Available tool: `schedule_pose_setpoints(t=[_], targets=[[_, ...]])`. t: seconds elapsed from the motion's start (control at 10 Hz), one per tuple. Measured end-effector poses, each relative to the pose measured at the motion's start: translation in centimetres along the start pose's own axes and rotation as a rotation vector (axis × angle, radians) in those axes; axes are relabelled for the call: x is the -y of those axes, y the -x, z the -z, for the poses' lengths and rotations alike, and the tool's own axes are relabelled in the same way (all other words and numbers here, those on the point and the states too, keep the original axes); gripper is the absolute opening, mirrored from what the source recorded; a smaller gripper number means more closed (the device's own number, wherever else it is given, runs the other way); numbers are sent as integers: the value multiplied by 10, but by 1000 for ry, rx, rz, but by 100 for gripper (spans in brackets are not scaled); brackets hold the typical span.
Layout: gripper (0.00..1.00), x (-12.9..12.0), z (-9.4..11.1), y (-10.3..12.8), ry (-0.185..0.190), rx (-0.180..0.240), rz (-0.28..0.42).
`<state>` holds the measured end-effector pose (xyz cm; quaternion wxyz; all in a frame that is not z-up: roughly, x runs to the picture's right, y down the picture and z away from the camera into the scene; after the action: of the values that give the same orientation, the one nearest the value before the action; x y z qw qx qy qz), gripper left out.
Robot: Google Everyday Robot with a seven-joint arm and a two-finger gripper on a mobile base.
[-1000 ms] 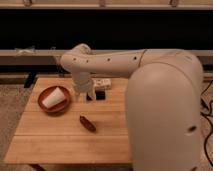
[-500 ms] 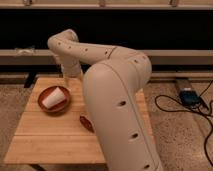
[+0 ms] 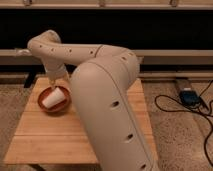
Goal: Move the arm in a circular motion
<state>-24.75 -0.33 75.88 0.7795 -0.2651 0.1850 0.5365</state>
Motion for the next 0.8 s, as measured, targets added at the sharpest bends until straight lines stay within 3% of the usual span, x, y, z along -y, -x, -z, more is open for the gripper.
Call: schedule_pose_setpoints(t=[0.5, 0.8], targets=[[65, -90, 23, -78, 24, 30, 252], [65, -134, 40, -149, 52, 18, 425]])
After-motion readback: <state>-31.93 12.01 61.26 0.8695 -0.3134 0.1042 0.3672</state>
